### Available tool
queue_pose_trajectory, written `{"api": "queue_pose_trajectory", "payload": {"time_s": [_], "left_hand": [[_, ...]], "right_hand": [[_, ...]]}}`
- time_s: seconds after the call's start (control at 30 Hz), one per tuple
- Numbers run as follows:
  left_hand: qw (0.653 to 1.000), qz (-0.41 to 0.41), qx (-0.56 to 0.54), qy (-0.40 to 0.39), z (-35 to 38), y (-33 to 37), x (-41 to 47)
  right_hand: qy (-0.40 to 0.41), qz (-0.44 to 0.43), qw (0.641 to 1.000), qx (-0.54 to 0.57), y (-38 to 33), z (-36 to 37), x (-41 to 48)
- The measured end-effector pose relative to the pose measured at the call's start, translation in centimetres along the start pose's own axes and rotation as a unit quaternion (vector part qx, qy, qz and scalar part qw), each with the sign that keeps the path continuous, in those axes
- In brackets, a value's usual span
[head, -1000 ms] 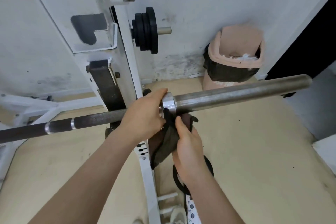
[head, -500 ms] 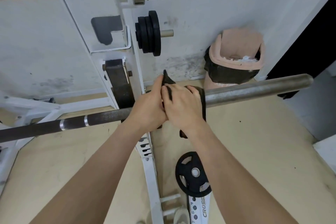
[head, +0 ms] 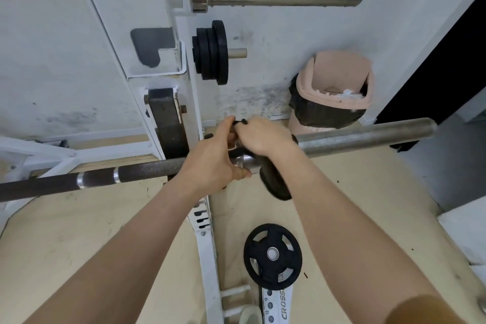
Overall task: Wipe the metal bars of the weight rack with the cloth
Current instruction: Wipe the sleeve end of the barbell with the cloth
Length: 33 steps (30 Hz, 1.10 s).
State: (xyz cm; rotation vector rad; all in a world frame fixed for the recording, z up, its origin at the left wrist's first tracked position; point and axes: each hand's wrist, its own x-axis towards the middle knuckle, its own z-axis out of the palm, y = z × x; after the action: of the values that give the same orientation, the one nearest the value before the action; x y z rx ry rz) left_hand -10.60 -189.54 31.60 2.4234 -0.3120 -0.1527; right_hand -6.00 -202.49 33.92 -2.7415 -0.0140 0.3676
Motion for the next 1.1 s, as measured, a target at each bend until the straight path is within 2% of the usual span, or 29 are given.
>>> {"api": "queue_pose_trajectory", "payload": {"time_s": [0.07, 0.17, 0.23, 0.3, 0.37, 0.53, 0.67, 0.8, 0.83, 0.9, 0.97, 1.03, 1.1], "left_hand": [[1.000, 0.006, -0.008, -0.008, 0.0, -0.1, -0.1], [1.000, 0.018, 0.018, 0.000, 0.1, -0.1, -0.3], [0.998, 0.039, 0.044, 0.016, 0.1, 0.1, -0.4], [0.996, 0.065, 0.048, 0.029, 0.0, 0.3, -0.4], [0.997, 0.062, 0.037, 0.028, 0.0, 0.4, -0.3], [0.998, 0.029, 0.047, 0.011, -0.3, 0.0, 0.3], [0.996, 0.075, 0.041, 0.040, 0.2, -0.2, 0.1], [0.996, 0.077, 0.036, 0.028, 0.3, -0.2, 0.0], [0.995, 0.084, 0.039, 0.027, 0.4, -0.2, 0.0], [0.996, 0.086, 0.020, 0.025, 0.2, 0.0, -0.1], [0.998, 0.056, -0.010, 0.018, 0.0, 0.3, 0.0], [0.998, 0.054, 0.024, 0.004, 0.0, 0.5, 0.1], [0.996, 0.079, 0.025, 0.012, 0.1, 0.8, -0.1]], "right_hand": [[-0.023, 0.022, 0.999, -0.018, 1.2, -1.2, 0.9], [0.041, 0.016, 0.998, -0.054, 2.4, -1.2, 0.4], [0.108, -0.022, 0.990, -0.093, 2.7, 0.7, -1.4], [0.190, -0.061, 0.979, -0.050, 3.0, 3.4, -3.6], [0.225, -0.075, 0.971, 0.017, 2.9, 5.1, -5.9], [0.179, -0.117, 0.975, 0.056, 2.4, 7.8, -9.3], [0.187, -0.063, 0.979, 0.054, 1.2, 4.6, -4.7], [0.016, -0.009, 1.000, -0.016, 2.3, -0.5, 0.3], [-0.005, 0.001, 1.000, -0.031, 2.8, -1.3, 0.9], [0.008, -0.004, 0.998, -0.069, 3.5, -1.5, 0.9], [0.082, -0.045, 0.992, -0.087, 3.9, 0.0, -0.9], [0.166, -0.096, 0.981, -0.033, 4.3, 2.5, -4.4], [0.193, -0.105, 0.973, 0.076, 4.4, 4.1, -7.4]]}}
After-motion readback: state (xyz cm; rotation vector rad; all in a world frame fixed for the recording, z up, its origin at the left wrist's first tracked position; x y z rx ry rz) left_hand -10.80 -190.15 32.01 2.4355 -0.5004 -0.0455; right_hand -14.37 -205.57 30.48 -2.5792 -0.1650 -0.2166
